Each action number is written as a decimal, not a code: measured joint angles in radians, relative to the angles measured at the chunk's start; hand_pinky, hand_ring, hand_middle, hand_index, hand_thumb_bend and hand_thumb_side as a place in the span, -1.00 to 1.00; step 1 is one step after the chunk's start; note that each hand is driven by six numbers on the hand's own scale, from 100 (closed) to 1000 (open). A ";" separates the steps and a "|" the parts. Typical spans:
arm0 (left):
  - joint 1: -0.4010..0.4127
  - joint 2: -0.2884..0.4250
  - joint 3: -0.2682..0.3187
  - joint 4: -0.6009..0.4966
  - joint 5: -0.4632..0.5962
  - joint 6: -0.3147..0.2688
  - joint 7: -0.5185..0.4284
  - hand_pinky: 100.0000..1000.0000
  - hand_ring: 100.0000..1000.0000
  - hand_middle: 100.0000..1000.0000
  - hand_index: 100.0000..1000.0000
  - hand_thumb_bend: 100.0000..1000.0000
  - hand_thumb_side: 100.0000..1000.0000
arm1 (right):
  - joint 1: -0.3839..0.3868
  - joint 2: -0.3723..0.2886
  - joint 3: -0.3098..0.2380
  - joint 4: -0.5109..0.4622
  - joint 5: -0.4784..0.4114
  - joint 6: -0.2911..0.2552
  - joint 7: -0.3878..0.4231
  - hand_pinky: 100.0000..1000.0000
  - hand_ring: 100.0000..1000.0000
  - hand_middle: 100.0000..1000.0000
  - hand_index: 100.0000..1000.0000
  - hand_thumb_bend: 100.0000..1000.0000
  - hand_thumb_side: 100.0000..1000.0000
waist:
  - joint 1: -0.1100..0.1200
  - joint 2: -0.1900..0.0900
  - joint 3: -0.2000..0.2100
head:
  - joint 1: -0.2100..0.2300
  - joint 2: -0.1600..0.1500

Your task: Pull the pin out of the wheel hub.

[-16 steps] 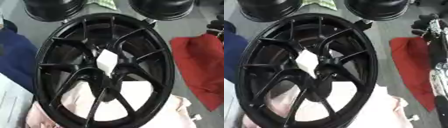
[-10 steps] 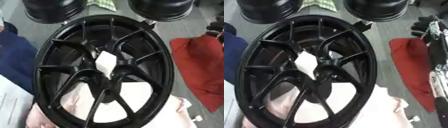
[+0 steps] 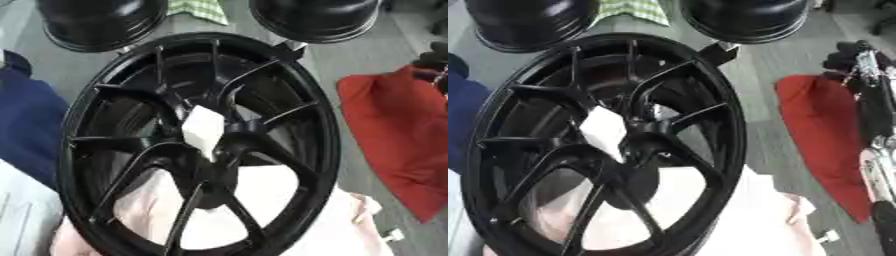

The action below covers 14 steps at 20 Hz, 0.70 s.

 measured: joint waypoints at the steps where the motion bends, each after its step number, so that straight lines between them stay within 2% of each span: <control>1: -0.011 0.040 -0.008 -0.002 -0.010 -0.003 -0.028 0.27 0.26 0.11 0.48 0.30 -0.08 | 0.003 0.000 0.000 0.000 0.001 0.001 -0.001 0.42 0.36 0.17 0.41 -1.00 0.50 | 0.000 0.000 0.000 | -0.001 0.001; 4: -0.059 0.148 -0.035 -0.003 -0.028 -0.011 -0.109 0.30 0.26 0.12 0.49 0.28 -0.11 | 0.013 0.000 -0.001 0.000 0.004 0.001 -0.002 0.42 0.37 0.18 0.41 -1.00 0.49 | -0.004 0.000 0.000 | -0.002 0.014; 8: -0.127 0.250 -0.072 -0.003 -0.025 -0.012 -0.197 0.35 0.29 0.15 0.50 0.23 -0.13 | 0.025 -0.009 -0.006 0.000 0.006 -0.002 -0.007 0.41 0.37 0.18 0.41 -1.00 0.48 | -0.006 0.000 0.000 | -0.002 0.026; 11: -0.204 0.307 -0.108 -0.003 -0.023 -0.015 -0.274 0.40 0.33 0.19 0.52 0.19 -0.15 | 0.030 -0.015 -0.006 0.000 0.007 -0.003 -0.010 0.41 0.37 0.18 0.41 -1.00 0.48 | -0.005 -0.001 0.001 | 0.002 0.034; 14: -0.314 0.336 -0.161 -0.004 -0.031 -0.020 -0.390 0.44 0.35 0.23 0.54 0.16 -0.17 | 0.033 -0.022 -0.006 0.000 0.010 -0.003 -0.010 0.41 0.37 0.18 0.41 -1.00 0.48 | 0.002 -0.002 0.006 | 0.003 0.044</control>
